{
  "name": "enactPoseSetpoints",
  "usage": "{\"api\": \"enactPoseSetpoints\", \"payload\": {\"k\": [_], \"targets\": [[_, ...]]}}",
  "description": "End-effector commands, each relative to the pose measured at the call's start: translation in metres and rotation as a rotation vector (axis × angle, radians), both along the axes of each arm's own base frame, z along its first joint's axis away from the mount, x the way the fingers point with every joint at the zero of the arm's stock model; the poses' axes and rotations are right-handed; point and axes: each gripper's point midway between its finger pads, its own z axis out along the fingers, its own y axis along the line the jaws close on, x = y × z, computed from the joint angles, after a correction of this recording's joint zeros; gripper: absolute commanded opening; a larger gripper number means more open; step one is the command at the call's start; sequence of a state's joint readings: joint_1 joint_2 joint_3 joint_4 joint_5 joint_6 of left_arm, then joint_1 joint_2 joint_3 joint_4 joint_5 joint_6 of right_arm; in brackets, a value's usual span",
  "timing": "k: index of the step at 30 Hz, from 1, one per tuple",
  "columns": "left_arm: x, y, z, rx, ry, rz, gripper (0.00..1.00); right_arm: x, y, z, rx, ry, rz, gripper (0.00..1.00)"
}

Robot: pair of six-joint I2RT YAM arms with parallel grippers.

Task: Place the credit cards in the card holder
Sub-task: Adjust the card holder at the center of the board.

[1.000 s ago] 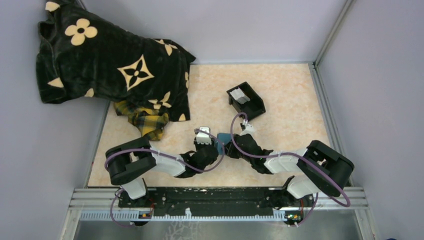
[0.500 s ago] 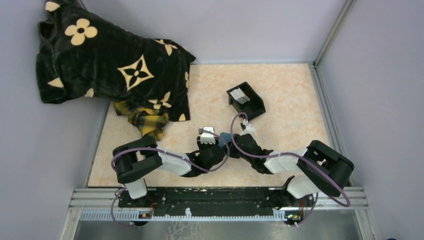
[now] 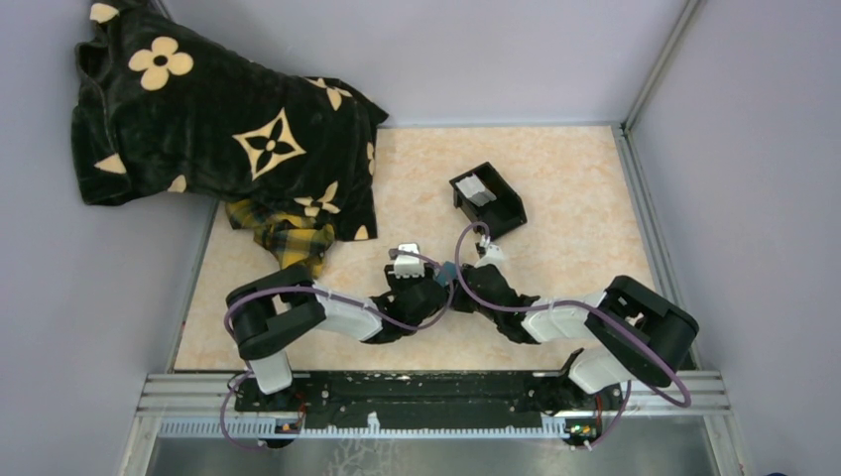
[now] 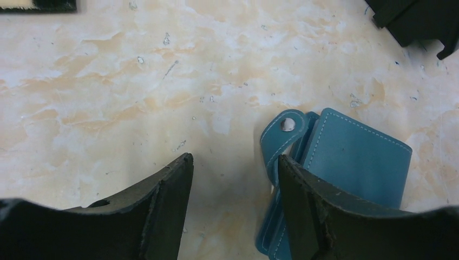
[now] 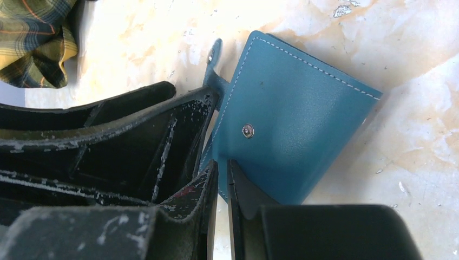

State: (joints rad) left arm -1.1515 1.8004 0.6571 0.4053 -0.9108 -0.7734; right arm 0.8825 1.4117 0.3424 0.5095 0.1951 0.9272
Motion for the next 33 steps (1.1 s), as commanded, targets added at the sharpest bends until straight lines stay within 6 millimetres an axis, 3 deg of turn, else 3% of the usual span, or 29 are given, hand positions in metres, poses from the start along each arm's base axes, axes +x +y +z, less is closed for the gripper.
{"api": "enactPoseSetpoints", "payload": {"k": [1, 10, 18, 24, 29, 33], "targets": [[-0.040, 0.065, -0.082, 0.274, 0.286, -0.053, 0.68, -0.009, -0.013, -0.027, -0.099, 0.058, 0.009, 0.13], [-0.019, 0.068, -0.077, 0.243, 0.281, -0.023, 0.68, -0.012, -0.015, -0.030, -0.101, 0.066, 0.007, 0.13], [-0.027, 0.087, -0.072, 0.215, 0.307, 0.022, 0.69, -0.008, -0.009, -0.023, -0.098, 0.059, 0.015, 0.13], [-0.024, 0.082, -0.030, 0.132, 0.239, 0.014, 0.69, -0.004, -0.003, -0.024, -0.100, 0.059, 0.022, 0.14], [-0.031, 0.052, 0.011, 0.027, 0.145, -0.124, 0.70, -0.005, -0.002, -0.029, -0.095, 0.068, 0.023, 0.15], [-0.042, 0.040, 0.030, -0.043, 0.112, -0.206, 0.70, -0.005, 0.001, -0.031, -0.095, 0.074, 0.033, 0.15]]}}
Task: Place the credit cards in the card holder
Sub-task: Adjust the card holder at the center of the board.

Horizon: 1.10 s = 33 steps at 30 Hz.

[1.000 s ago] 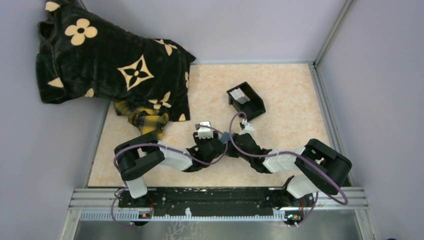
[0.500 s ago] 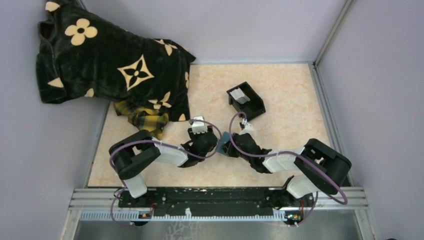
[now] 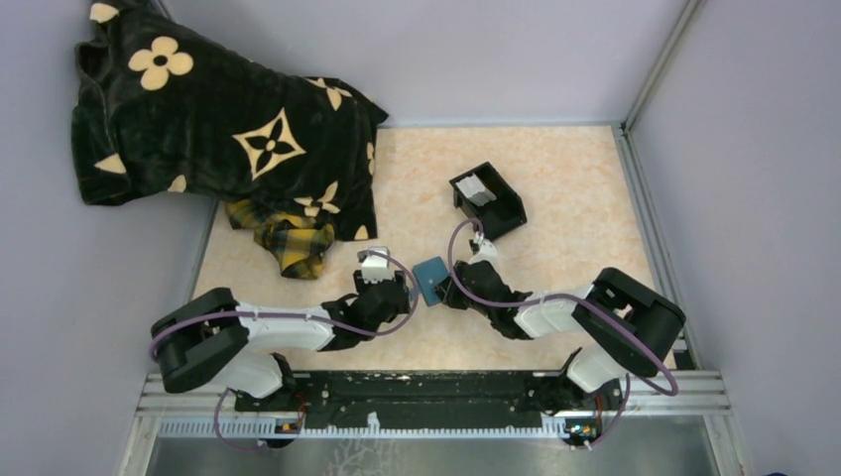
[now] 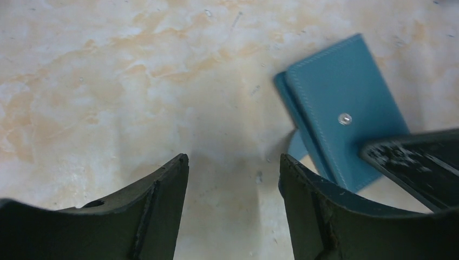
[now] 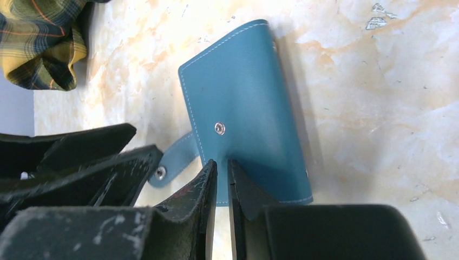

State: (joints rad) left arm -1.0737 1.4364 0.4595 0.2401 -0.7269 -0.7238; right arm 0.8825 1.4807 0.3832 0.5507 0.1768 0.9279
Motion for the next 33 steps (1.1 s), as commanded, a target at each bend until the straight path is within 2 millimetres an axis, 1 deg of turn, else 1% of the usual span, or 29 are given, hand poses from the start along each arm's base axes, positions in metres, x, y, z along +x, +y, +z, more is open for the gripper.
{"api": "enactPoseSetpoints", "payload": {"k": [1, 6, 11, 13, 17, 20, 22, 26, 30, 33], "targets": [[-0.018, -0.016, 0.015, -0.046, 0.001, -0.136, 0.70, -0.012, -0.011, -0.032, -0.112, 0.077, 0.025, 0.15], [-0.020, -0.017, 0.026, -0.054, -0.017, -0.146, 0.71, -0.013, -0.005, -0.030, -0.114, 0.074, 0.066, 0.16], [-0.017, -0.017, 0.030, -0.046, -0.023, -0.135, 0.71, -0.014, -0.006, -0.028, -0.119, 0.071, 0.069, 0.16], [-0.018, -0.018, 0.032, -0.056, -0.026, -0.133, 0.71, -0.015, -0.007, -0.025, -0.112, 0.062, 0.073, 0.16], [-0.016, -0.012, 0.037, -0.064, -0.043, -0.106, 0.71, -0.013, -0.007, -0.014, -0.113, 0.034, 0.082, 0.18], [-0.015, -0.011, 0.044, -0.075, -0.058, -0.091, 0.71, -0.012, -0.007, -0.005, -0.123, 0.014, 0.092, 0.23], [-0.012, -0.013, 0.051, -0.079, -0.075, -0.091, 0.71, -0.011, -0.007, 0.003, -0.123, -0.003, 0.100, 0.27], [-0.004, -0.026, 0.066, -0.066, -0.109, -0.116, 0.71, -0.010, -0.006, 0.016, -0.114, -0.029, 0.106, 0.35], [0.005, -0.044, 0.074, -0.038, -0.131, -0.150, 0.72, -0.010, -0.004, 0.028, -0.097, -0.052, 0.123, 0.40], [0.014, -0.060, 0.073, -0.038, -0.135, -0.189, 0.72, -0.011, -0.001, 0.038, -0.076, -0.072, 0.142, 0.41]]}}
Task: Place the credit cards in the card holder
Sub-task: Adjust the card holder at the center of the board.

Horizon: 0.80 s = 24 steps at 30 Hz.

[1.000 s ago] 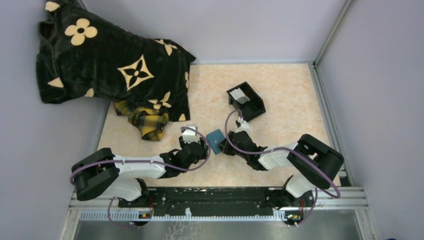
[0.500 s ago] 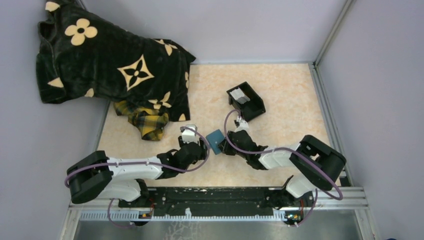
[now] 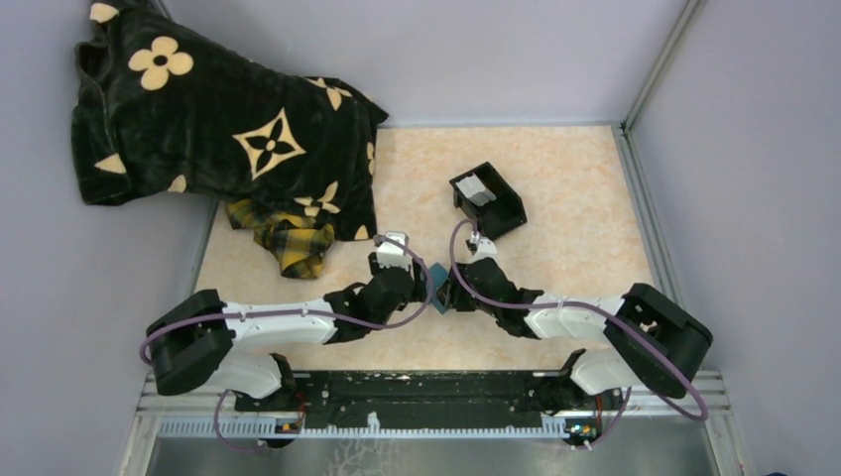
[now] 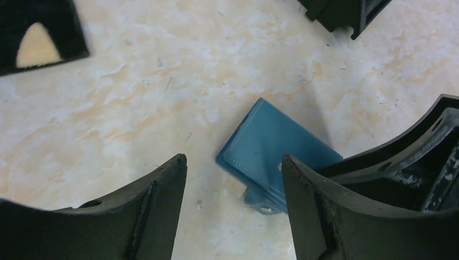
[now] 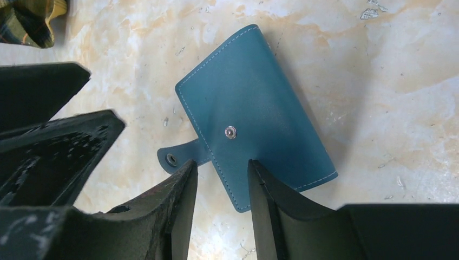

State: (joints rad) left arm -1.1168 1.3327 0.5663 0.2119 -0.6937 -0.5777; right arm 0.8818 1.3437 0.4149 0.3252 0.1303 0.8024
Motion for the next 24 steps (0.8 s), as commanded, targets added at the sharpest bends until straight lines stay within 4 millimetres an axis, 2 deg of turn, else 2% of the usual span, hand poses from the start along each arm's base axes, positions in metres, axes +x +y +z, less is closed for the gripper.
{"api": "enactPoseSetpoints", "payload": {"k": [1, 6, 10, 14, 20, 24], "targets": [[0.014, -0.026, 0.007, 0.008, -0.027, -0.064, 0.72, 0.003, 0.010, 0.031, 0.042, -0.062, 0.043, 0.41], [0.023, -0.042, -0.013, 0.017, 0.022, -0.120, 0.72, 0.000, 0.000, 0.041, 0.030, -0.080, 0.035, 0.41], [0.031, -0.041, -0.017, 0.012, 0.020, -0.103, 0.71, -0.005, -0.009, 0.041, 0.020, -0.085, 0.030, 0.41], [0.046, -0.041, -0.004, 0.001, -0.016, -0.091, 0.71, -0.010, -0.024, 0.037, -0.005, -0.079, -0.002, 0.39], [0.077, -0.048, 0.030, -0.011, -0.090, -0.105, 0.71, -0.014, -0.050, 0.024, -0.049, -0.057, -0.094, 0.21], [0.093, -0.059, 0.031, -0.001, -0.091, -0.171, 0.70, -0.017, -0.057, 0.013, -0.071, -0.031, -0.116, 0.11]]}}
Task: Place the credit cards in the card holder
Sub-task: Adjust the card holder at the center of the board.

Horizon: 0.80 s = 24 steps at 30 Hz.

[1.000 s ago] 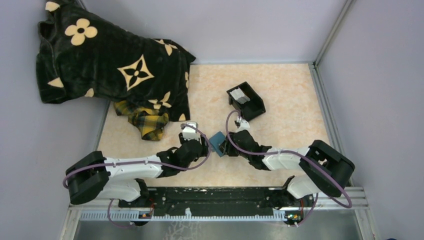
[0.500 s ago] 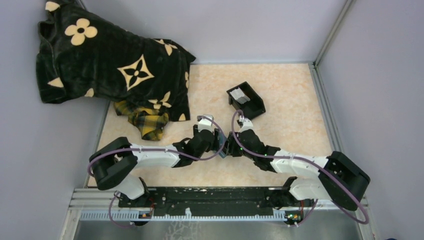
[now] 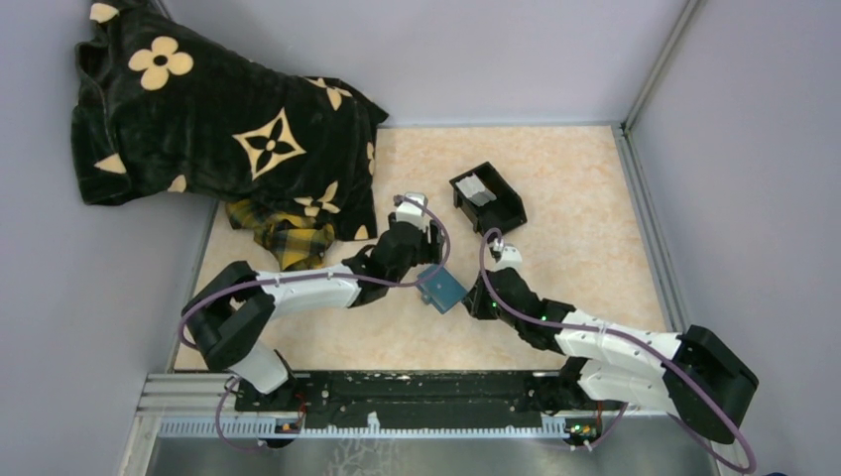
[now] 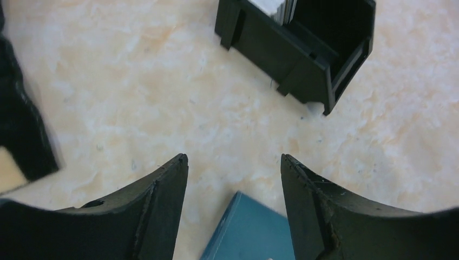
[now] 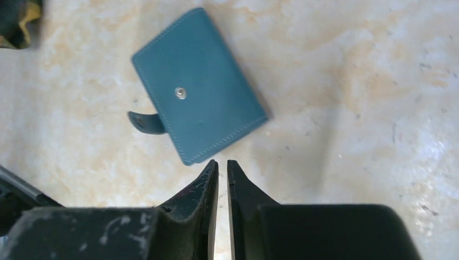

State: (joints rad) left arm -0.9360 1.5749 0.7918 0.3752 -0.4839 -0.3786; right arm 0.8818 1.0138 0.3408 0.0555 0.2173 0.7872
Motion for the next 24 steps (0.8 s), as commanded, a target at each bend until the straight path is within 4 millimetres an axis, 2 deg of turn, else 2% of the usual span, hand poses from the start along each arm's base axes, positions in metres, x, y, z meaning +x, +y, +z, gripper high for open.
{"api": "enactPoseSetpoints", "payload": {"k": [1, 3, 7, 9, 11, 18, 24], "targets": [[0.018, -0.020, 0.006, 0.009, -0.022, -0.113, 0.70, 0.000, -0.009, -0.008, -0.015, 0.013, -0.055, 0.08], [0.020, -0.026, -0.004, 0.012, 0.006, -0.153, 0.68, 0.001, -0.009, -0.014, -0.019, 0.026, -0.062, 0.00], [0.017, -0.036, -0.026, 0.008, 0.062, -0.240, 0.64, 0.003, -0.006, -0.021, -0.023, 0.041, -0.069, 0.00], [0.014, -0.040, -0.034, 0.000, 0.084, -0.277, 0.58, 0.005, -0.005, -0.023, -0.021, 0.043, -0.073, 0.00], [0.013, -0.042, -0.038, -0.010, 0.091, -0.301, 0.50, 0.007, -0.005, -0.025, -0.022, 0.048, -0.079, 0.00], [0.007, -0.050, -0.051, 0.020, 0.122, -0.389, 0.39, 0.011, -0.005, -0.031, -0.012, 0.066, -0.079, 0.00], [-0.003, -0.048, -0.075, 0.080, 0.200, -0.433, 0.24, 0.018, -0.005, -0.031, 0.004, 0.066, -0.082, 0.00]]}}
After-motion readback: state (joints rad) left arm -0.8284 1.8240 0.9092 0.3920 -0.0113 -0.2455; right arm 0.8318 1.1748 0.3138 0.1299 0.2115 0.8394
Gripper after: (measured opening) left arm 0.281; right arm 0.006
